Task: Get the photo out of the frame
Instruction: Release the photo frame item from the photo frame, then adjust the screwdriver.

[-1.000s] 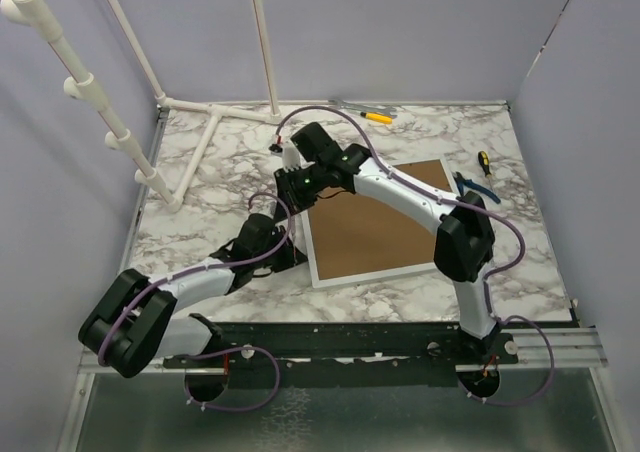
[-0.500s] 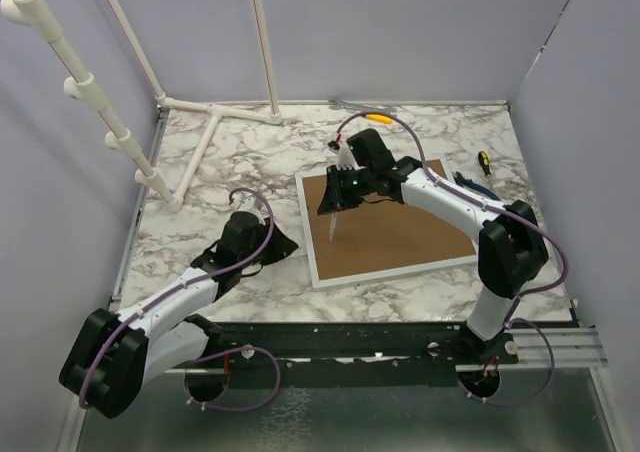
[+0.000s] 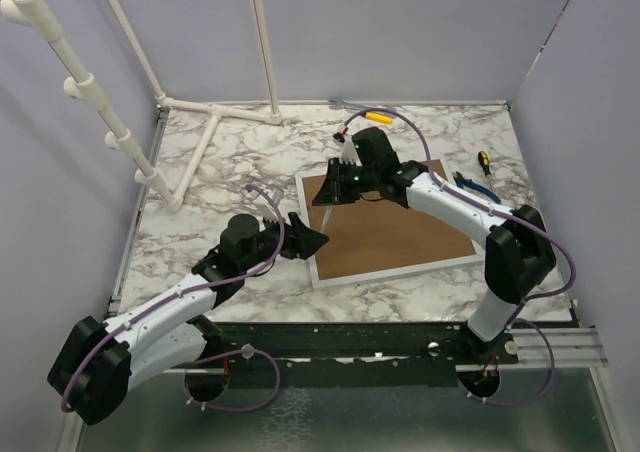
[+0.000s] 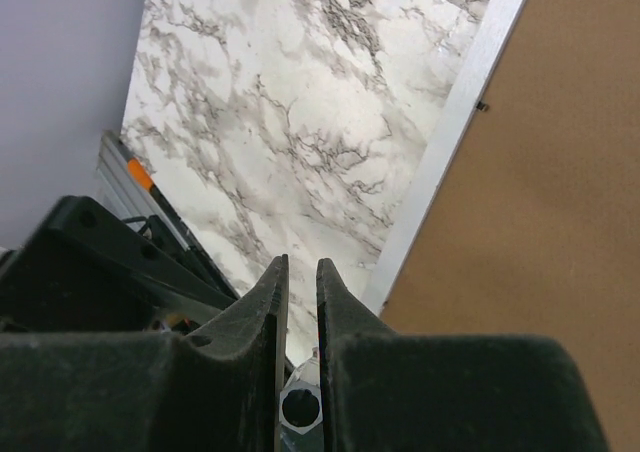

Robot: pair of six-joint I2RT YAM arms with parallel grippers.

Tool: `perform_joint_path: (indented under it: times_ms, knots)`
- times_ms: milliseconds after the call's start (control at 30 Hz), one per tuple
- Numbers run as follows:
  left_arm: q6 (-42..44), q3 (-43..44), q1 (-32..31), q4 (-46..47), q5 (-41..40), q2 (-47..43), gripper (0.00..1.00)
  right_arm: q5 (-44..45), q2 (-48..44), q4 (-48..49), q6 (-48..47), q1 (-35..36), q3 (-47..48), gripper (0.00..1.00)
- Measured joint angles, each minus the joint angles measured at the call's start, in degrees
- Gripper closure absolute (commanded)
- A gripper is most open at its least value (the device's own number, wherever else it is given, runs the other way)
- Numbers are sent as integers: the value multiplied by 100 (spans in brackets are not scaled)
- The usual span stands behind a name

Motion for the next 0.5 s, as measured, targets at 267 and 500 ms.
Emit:
perform_joint_path:
  times_ms: [267, 500]
  knots:
    - [444, 326, -461, 166, -151, 811, 65, -151, -133, 146, 205, -11, -52, 99]
    - [629, 372, -466, 66, -544, 988, 71, -212, -356, 153, 238, -20, -175, 99]
